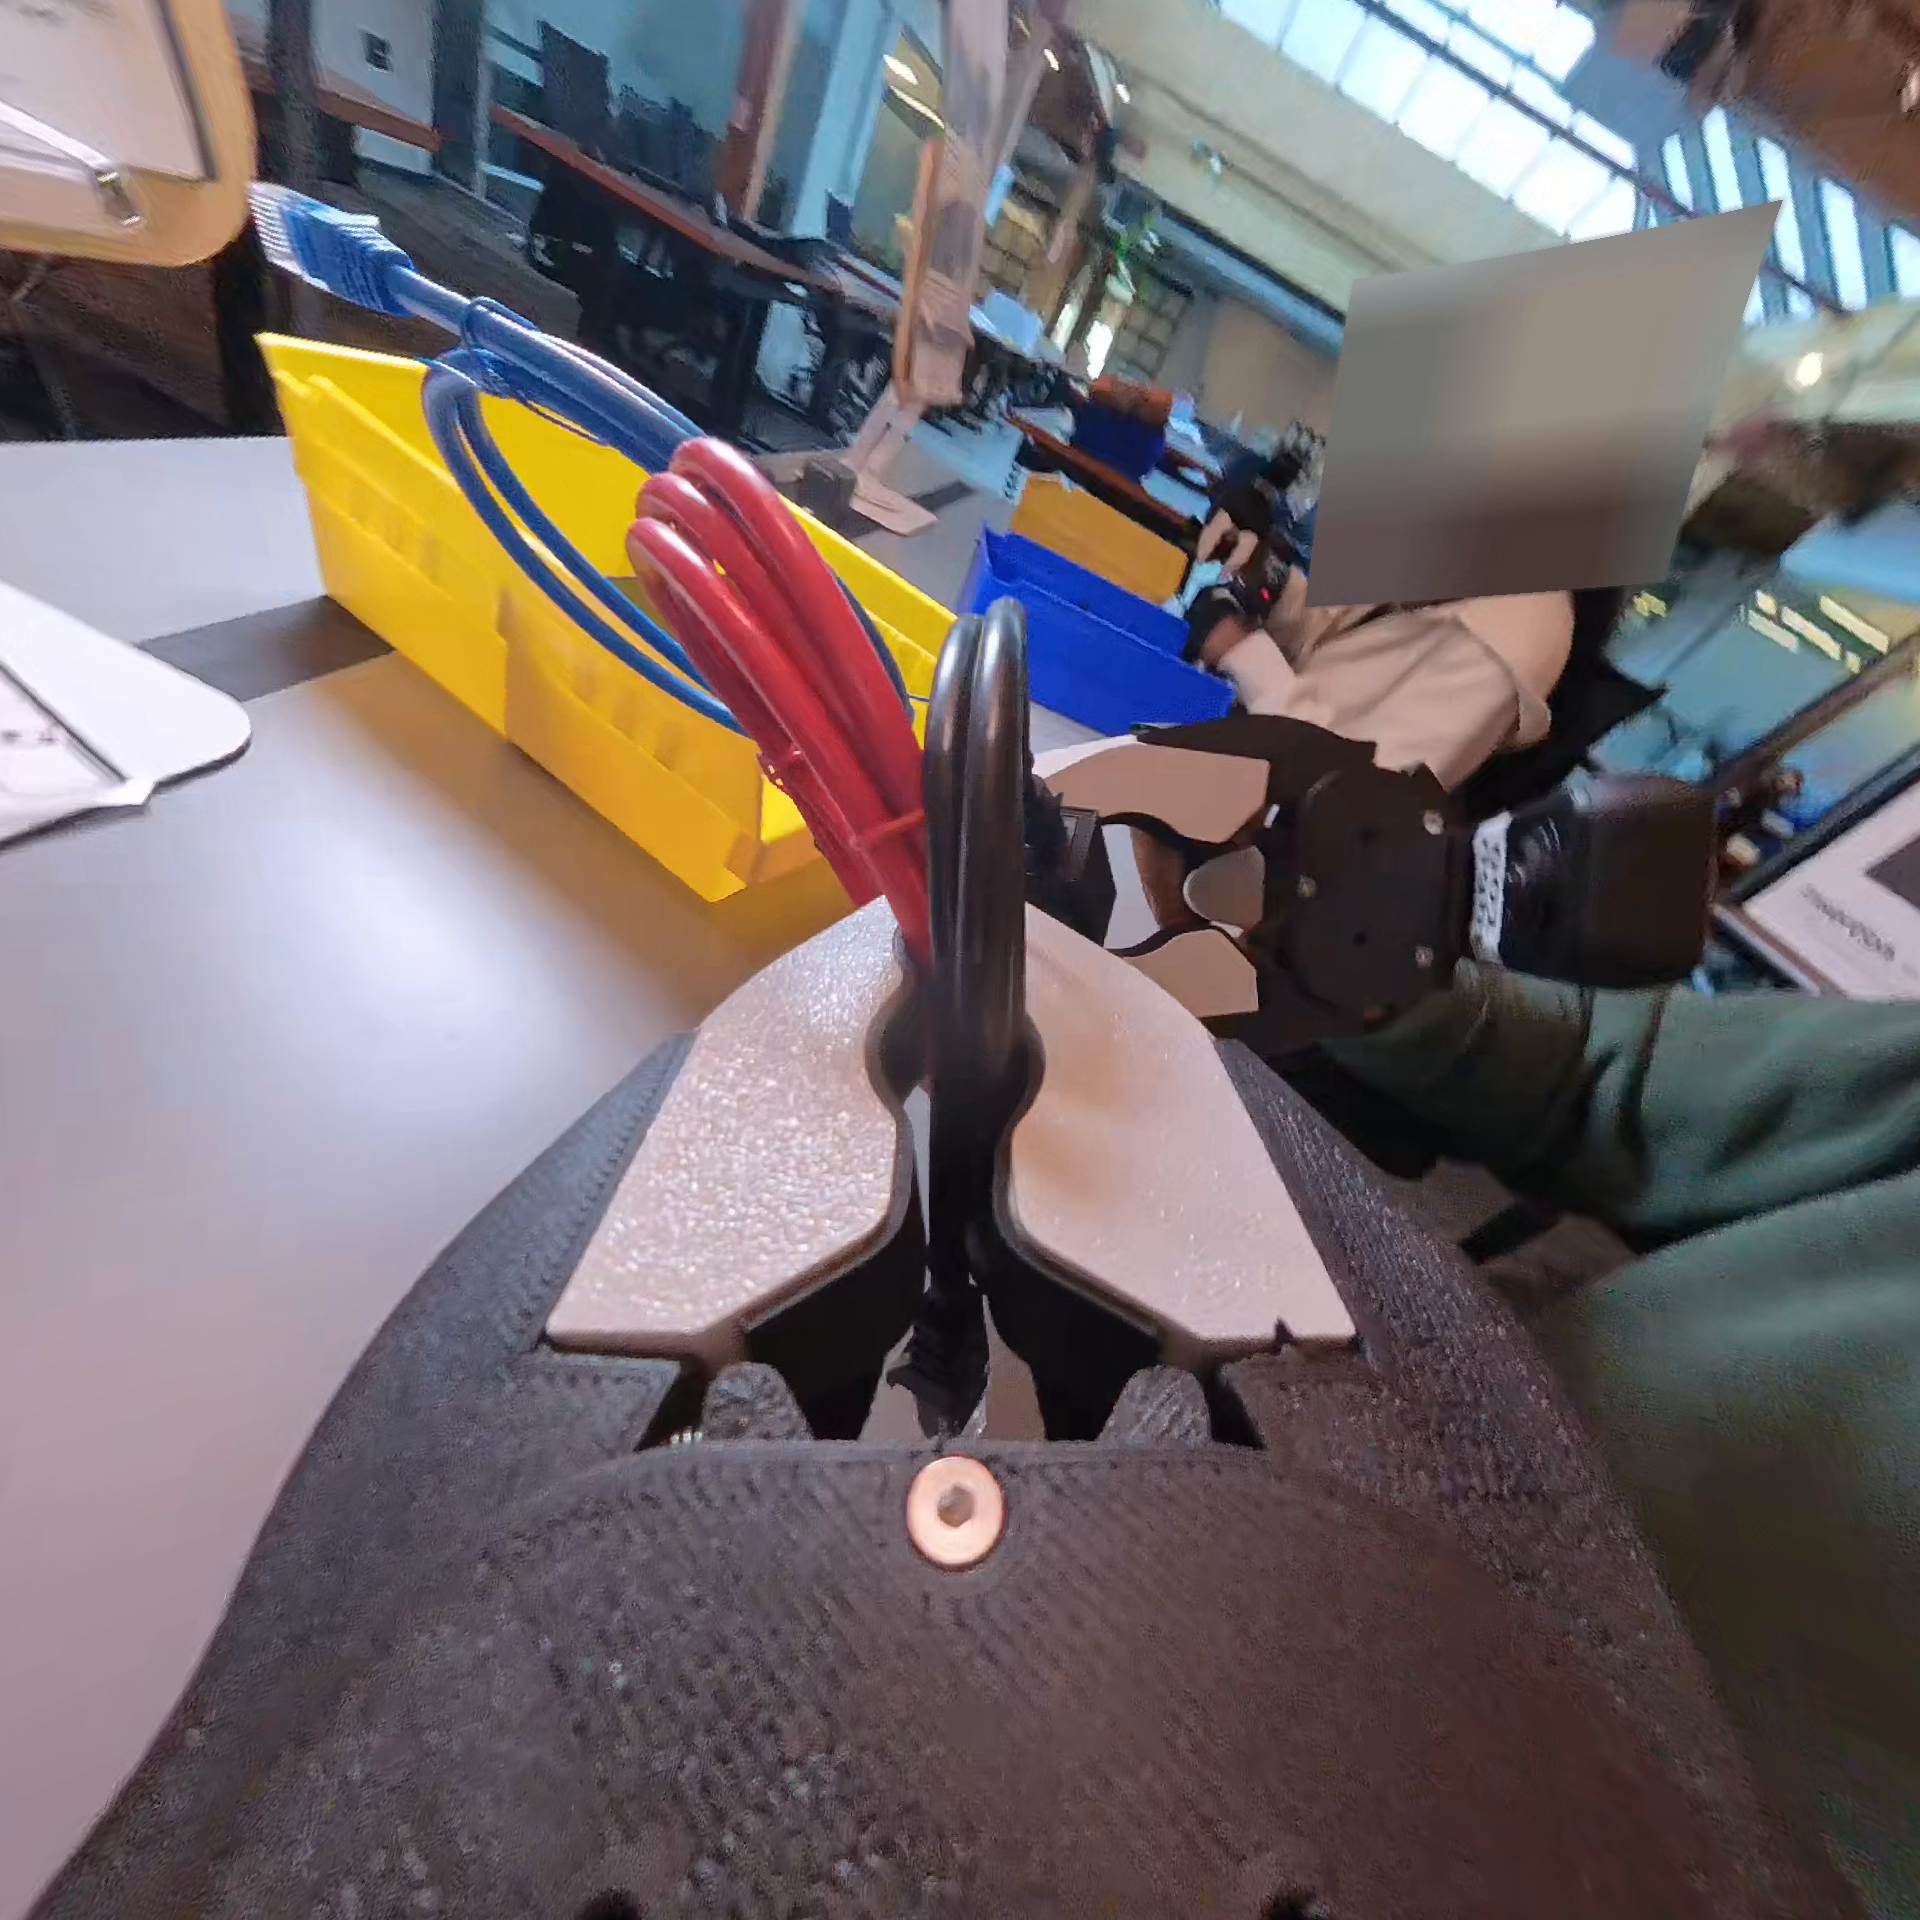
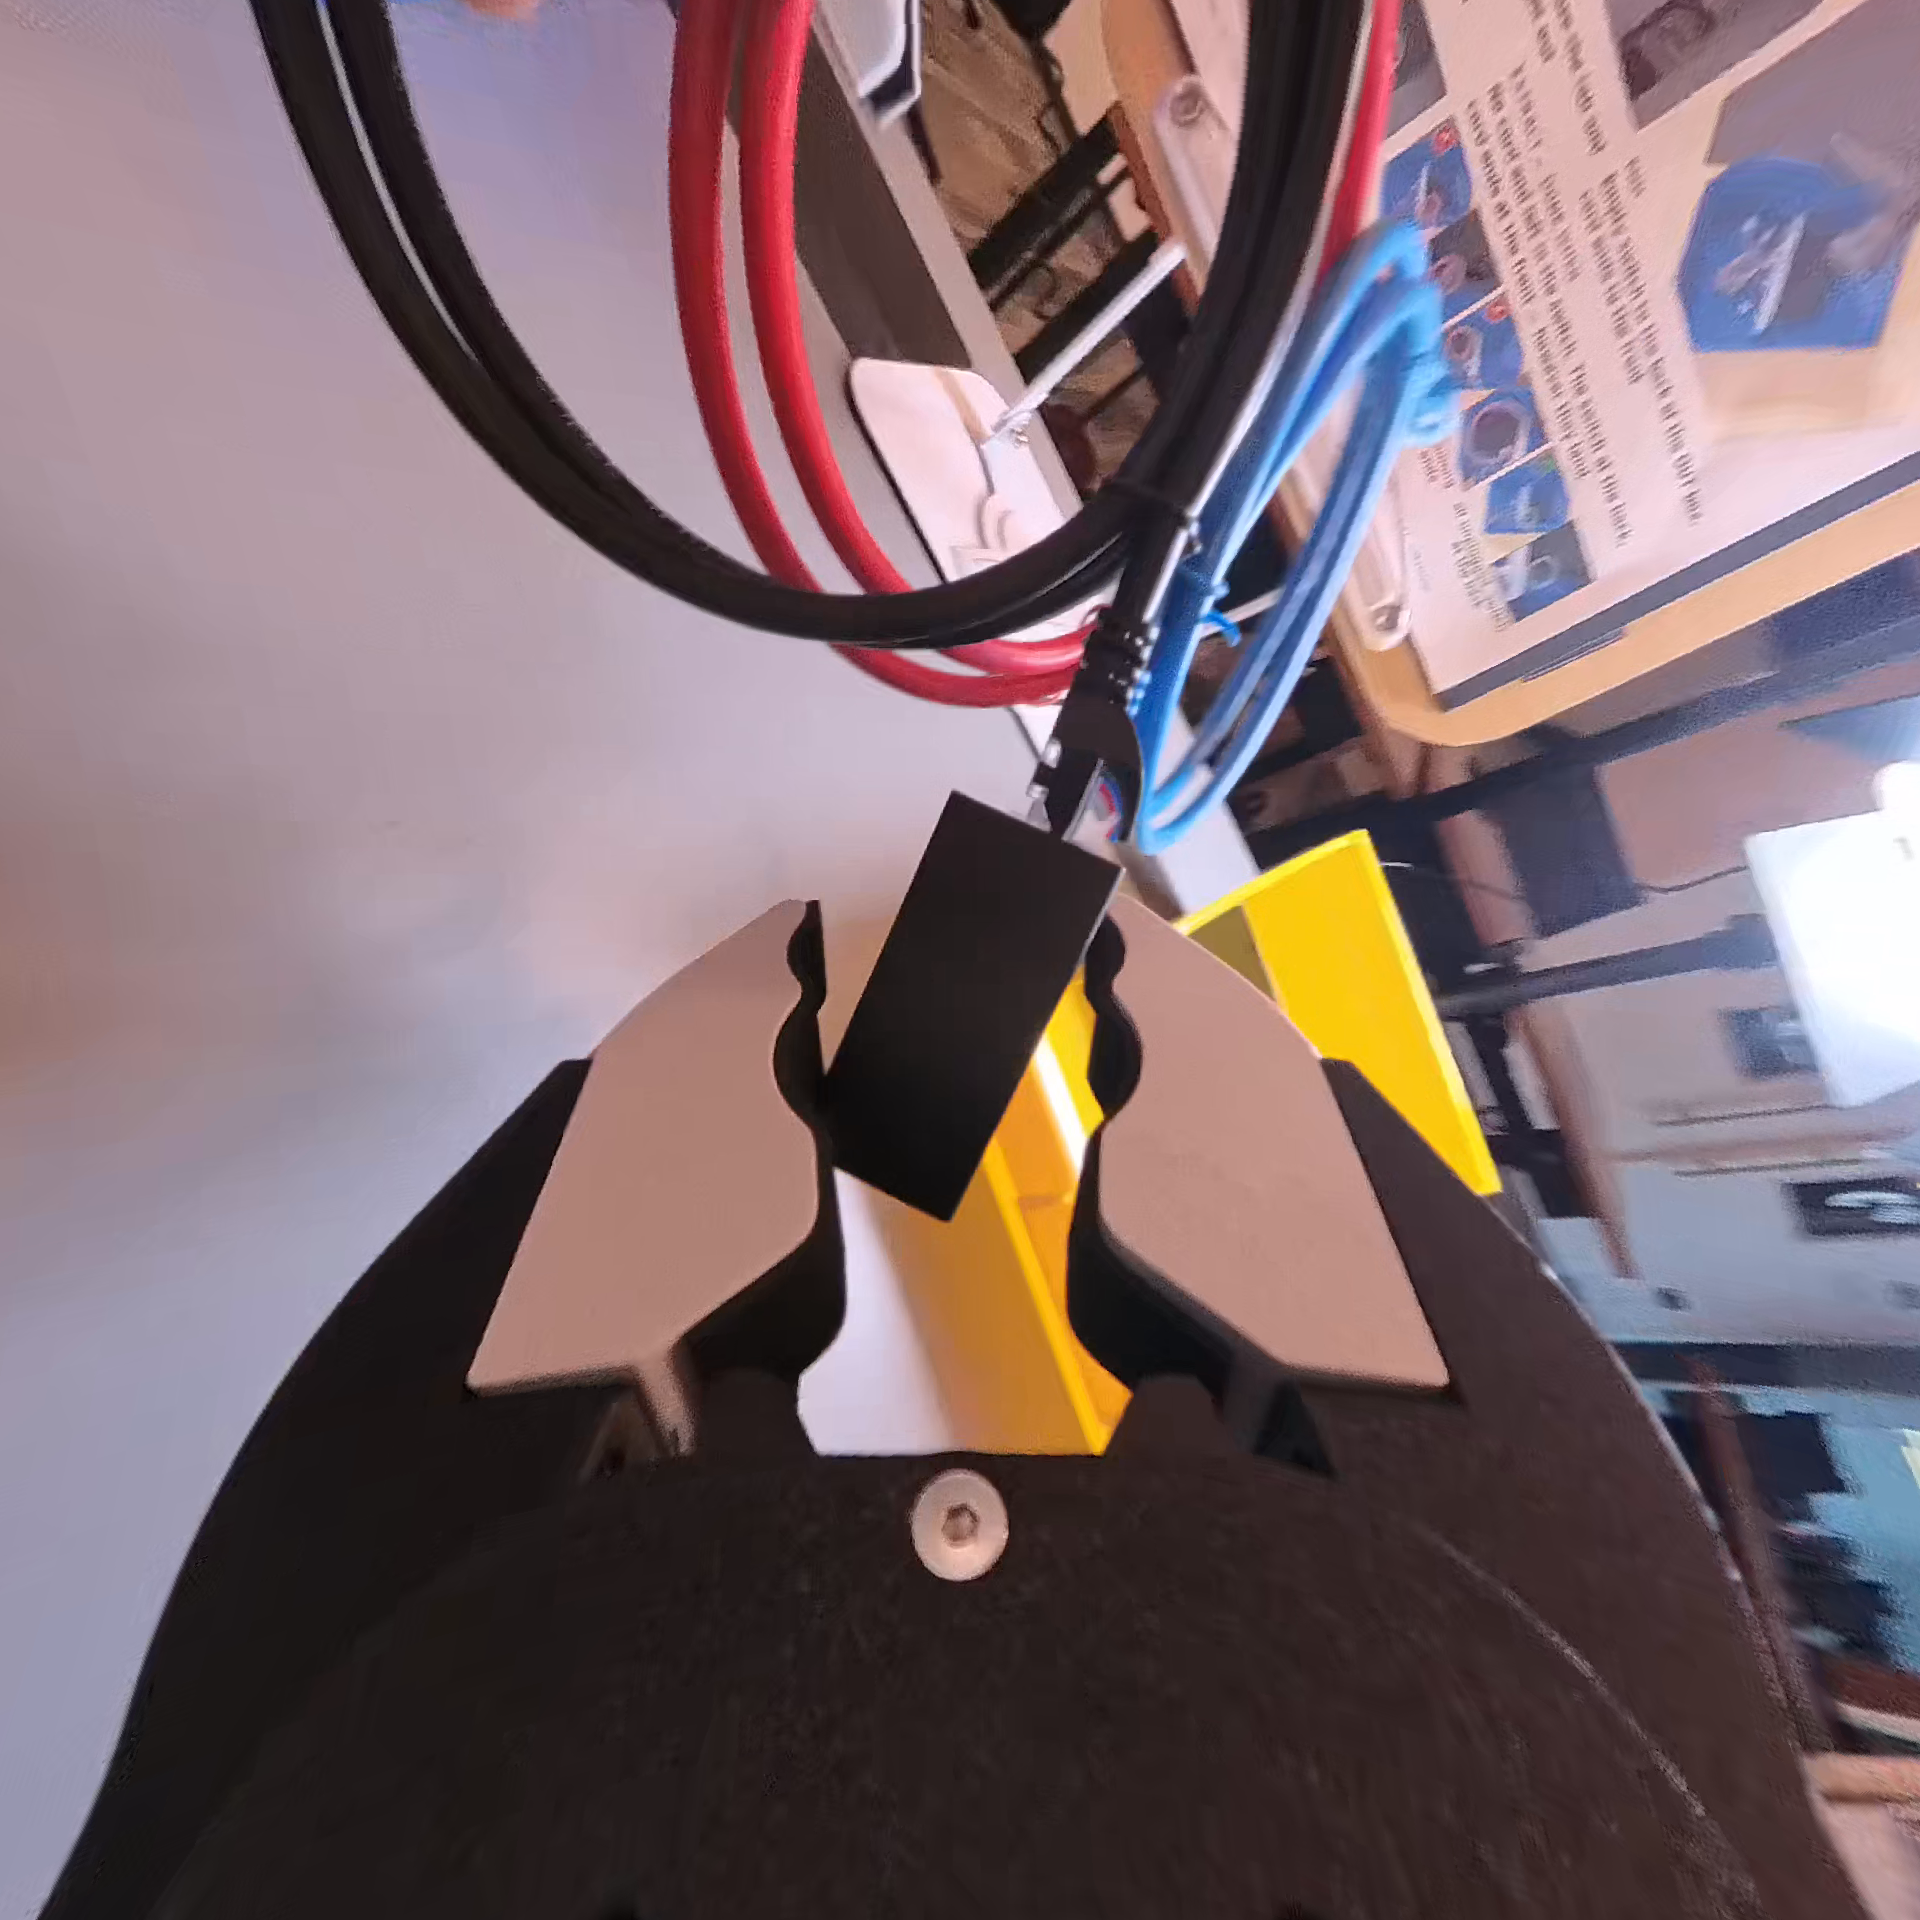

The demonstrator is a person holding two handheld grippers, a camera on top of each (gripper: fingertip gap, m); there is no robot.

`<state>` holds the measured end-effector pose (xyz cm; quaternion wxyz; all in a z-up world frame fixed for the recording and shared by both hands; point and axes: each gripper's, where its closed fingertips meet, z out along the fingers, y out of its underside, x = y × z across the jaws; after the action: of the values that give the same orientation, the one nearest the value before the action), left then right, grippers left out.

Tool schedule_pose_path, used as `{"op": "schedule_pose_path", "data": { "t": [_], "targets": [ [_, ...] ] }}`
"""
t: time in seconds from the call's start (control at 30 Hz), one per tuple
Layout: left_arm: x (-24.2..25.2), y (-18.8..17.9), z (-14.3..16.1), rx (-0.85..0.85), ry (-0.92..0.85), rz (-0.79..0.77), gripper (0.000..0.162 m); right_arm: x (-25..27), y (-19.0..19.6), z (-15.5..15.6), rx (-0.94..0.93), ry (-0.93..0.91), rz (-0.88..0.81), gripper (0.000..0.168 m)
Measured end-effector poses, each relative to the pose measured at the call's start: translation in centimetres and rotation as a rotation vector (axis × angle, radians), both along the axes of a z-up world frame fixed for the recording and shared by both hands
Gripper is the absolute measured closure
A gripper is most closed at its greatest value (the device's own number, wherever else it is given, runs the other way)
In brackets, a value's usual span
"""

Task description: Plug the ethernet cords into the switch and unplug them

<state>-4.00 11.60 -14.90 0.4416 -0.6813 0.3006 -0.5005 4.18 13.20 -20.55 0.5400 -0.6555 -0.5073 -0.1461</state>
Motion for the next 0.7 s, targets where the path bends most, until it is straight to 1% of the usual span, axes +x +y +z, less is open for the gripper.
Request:
{"op": "schedule_pose_path", "data": {
  "t": [0.07, 0.13, 0.17, 0.2, 0.23, 0.27, 0.33, 0.43, 0.5, 0.57, 0.63, 0.67, 0.7],
  "targets": [
    [0.2, -0.2, 0.9, 0.053, 0.060, -0.055, 0.154, -0.3, -1.1, -0.3, -0.119, 0.081, 0.044, 0.110],
    [-0.1, -0.3, 1.7, 0.127, 0.123, -0.127, 0.154, -0.9, -3.4, -0.9, -0.332, 0.177, 0.125, 0.112],
    [-0.4, -0.8, 2.1, 0.161, 0.157, -0.198, 0.154, -1.2, -4.7, -0.7, -0.429, 0.238, 0.181, 0.112],
    [-0.8, -1.2, 2.0, 0.201, 0.218, -0.256, 0.154, -1.3, -5.9, -0.2, -0.496, 0.276, 0.240, 0.111],
    [-1.3, -1.7, 1.7, 0.243, 0.281, -0.325, 0.154, -0.9, -6.4, 0.4, -0.526, 0.279, 0.274, 0.111],
    [-1.7, -2.5, 1.5, 0.257, 0.317, -0.404, 0.154, -0.3, -6.6, 1.4, -0.514, 0.255, 0.307, 0.111],
    [-2.2, -3.5, 1.2, 0.216, 0.353, -0.515, 0.154, 0.9, -6.1, 3.7, -0.439, 0.158, 0.369, 0.110],
    [-2.0, -4.7, 0.7, 0.172, 0.412, -0.607, 0.154, 2.1, -6.0, 7.2, -0.393, 0.003, 0.433, 0.108],
    [-1.7, -5.4, 0.2, 0.167, 0.444, -0.650, 0.154, 2.1, -6.5, 8.8, -0.419, -0.087, 0.484, 0.106],
    [-1.1, -6.2, -0.2, 0.157, 0.449, -0.704, 0.154, 1.5, -6.6, 9.2, -0.465, -0.157, 0.530, 0.101],
    [-0.2, -6.7, -0.3, 0.159, 0.442, -0.734, 0.154, 0.5, -6.5, 8.2, -0.539, -0.201, 0.567, 0.099],
    [0.3, -7.1, -0.2, 0.164, 0.429, -0.754, 0.154, 0.0, -6.5, 7.4, -0.575, -0.217, 0.586, 0.101],
    [0.7, -7.3, 0.0, 0.177, 0.415, -0.762, 0.154, -0.4, -6.4, 6.5, -0.592, -0.232, 0.605, 0.107]
  ]
}}
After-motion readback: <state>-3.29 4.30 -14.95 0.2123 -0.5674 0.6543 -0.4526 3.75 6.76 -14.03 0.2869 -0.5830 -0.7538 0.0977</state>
